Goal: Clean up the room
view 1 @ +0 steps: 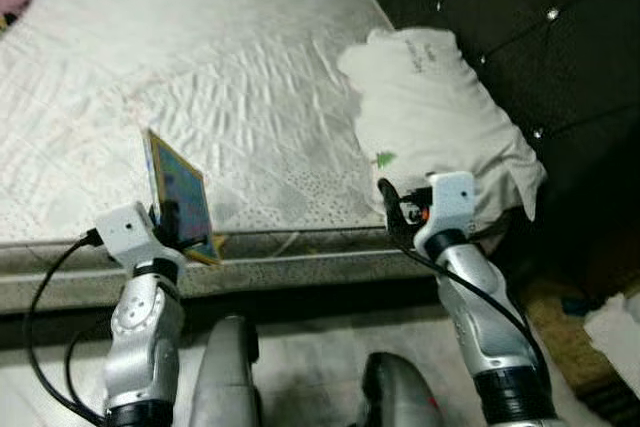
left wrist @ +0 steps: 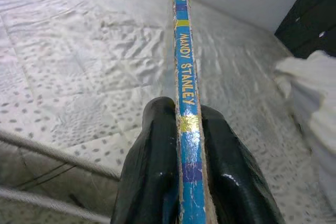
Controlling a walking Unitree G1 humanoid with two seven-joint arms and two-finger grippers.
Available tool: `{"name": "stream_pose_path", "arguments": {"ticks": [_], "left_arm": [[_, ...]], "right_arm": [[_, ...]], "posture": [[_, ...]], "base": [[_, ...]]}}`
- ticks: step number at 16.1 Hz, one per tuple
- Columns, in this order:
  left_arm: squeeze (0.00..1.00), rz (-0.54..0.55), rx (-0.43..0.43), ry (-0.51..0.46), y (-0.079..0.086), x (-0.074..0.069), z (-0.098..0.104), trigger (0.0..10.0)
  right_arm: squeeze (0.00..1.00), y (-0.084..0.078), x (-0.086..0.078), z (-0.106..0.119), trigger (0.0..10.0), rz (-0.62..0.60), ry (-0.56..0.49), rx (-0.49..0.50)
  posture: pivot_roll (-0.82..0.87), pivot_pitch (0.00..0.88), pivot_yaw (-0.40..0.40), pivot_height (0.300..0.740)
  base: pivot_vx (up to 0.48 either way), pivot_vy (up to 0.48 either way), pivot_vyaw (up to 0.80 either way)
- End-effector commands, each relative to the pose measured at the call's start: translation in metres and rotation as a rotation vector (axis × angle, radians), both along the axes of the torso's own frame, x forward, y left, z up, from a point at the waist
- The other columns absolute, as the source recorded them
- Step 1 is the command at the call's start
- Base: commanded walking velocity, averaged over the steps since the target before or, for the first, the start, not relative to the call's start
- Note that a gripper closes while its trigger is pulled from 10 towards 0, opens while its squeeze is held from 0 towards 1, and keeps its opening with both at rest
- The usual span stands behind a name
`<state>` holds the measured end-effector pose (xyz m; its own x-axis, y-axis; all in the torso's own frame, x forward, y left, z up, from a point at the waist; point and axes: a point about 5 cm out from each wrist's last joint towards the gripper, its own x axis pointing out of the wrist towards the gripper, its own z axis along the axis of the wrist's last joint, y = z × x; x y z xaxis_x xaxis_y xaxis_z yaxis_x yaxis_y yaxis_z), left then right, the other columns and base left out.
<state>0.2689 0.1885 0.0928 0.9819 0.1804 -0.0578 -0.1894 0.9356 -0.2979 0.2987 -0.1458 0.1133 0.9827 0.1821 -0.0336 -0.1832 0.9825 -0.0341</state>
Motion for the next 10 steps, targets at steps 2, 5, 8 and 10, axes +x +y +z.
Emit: {"name": "stream_pose_path", "arguments": {"ticks": [2,5,8,10], "left_arm": [[0.0,-0.035,0.004,-0.071,-0.0059,0.005,0.0144,10.0],[0.0,-0.048,0.0,-0.083,-0.007,0.0055,0.0163,10.0],[0.0,-0.058,-0.004,-0.085,-0.0082,0.0063,0.0167,10.0],[0.0,-0.064,-0.007,-0.085,-0.0094,0.007,0.0167,10.0]], "right_arm": [[0.0,-0.0016,0.0014,0.0053,10.0,-0.007,-0.019,-0.002],[0.0,-0.0006,0.0015,0.0059,10.0,-0.003,-0.024,-0.01],[0.0,-0.0008,0.0017,0.0063,10.0,-0.003,-0.027,-0.012],[0.0,-0.0016,0.0011,0.0061,10.0,-0.003,-0.028,-0.014]], "posture": [[-0.01,0.057,-0.056,0.618],[-0.01,0.058,-0.054,0.618],[-0.02,0.059,-0.052,0.618],[-0.02,0.059,-0.05,0.618]], "base": [[0.27,0.0,0.0],[0.459,0.0,0.0],[0.48,0.0,0.0],[0.48,0.0,0.0]]}}
